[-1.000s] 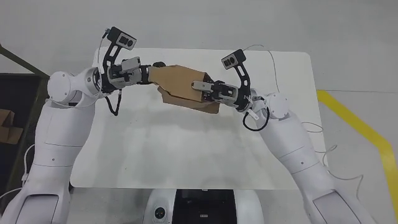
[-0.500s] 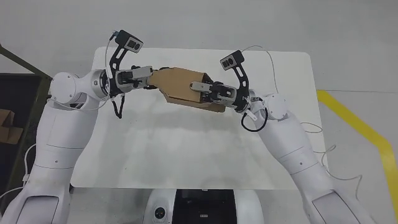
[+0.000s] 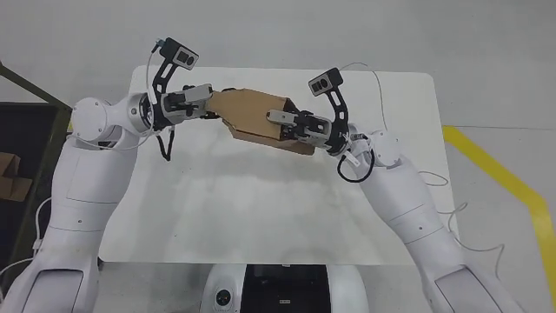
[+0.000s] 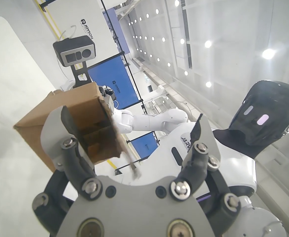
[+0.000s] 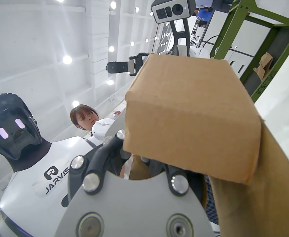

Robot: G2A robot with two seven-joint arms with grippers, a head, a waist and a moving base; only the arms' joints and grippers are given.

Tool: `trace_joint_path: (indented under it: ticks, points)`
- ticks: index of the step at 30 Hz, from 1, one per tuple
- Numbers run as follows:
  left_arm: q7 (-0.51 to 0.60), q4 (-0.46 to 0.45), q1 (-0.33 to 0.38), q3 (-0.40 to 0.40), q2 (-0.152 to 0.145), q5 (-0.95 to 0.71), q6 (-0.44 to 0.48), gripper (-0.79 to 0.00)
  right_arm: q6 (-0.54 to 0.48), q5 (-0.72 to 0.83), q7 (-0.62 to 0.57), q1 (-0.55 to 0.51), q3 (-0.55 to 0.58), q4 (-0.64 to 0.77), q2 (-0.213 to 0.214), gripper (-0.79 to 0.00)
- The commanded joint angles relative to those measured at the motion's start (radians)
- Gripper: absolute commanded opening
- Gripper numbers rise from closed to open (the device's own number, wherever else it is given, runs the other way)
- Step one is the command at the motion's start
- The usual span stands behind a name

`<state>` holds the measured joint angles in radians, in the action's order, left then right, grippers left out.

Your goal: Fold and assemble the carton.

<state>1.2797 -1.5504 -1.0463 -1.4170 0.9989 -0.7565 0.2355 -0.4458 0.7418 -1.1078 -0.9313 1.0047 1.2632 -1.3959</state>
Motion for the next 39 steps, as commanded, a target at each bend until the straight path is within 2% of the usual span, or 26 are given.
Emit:
trace_joint_path:
  ticks: [1,10,16,39]
  points:
    - [0.005,0.003,-0.005,-0.013,-0.002,-0.007,-0.001,0.000,0.001,0.009,-0.002,0.000,0.007,-0.003,0.001,-0.785]
    - [0.011,0.007,-0.041,-0.074,-0.012,-0.022,-0.006,0.000,-0.001,0.000,0.003,0.006,0.031,-0.021,0.003,-0.785]
    - [0.037,-0.022,-0.064,-0.087,-0.014,-0.058,-0.024,0.000,0.001,-0.022,0.007,0.010,0.030,-0.025,0.003,-0.785]
    - [0.090,-0.022,-0.012,-0.002,-0.009,-0.041,-0.095,0.000,0.002,-0.030,-0.023,0.001,0.012,-0.019,-0.002,-0.785]
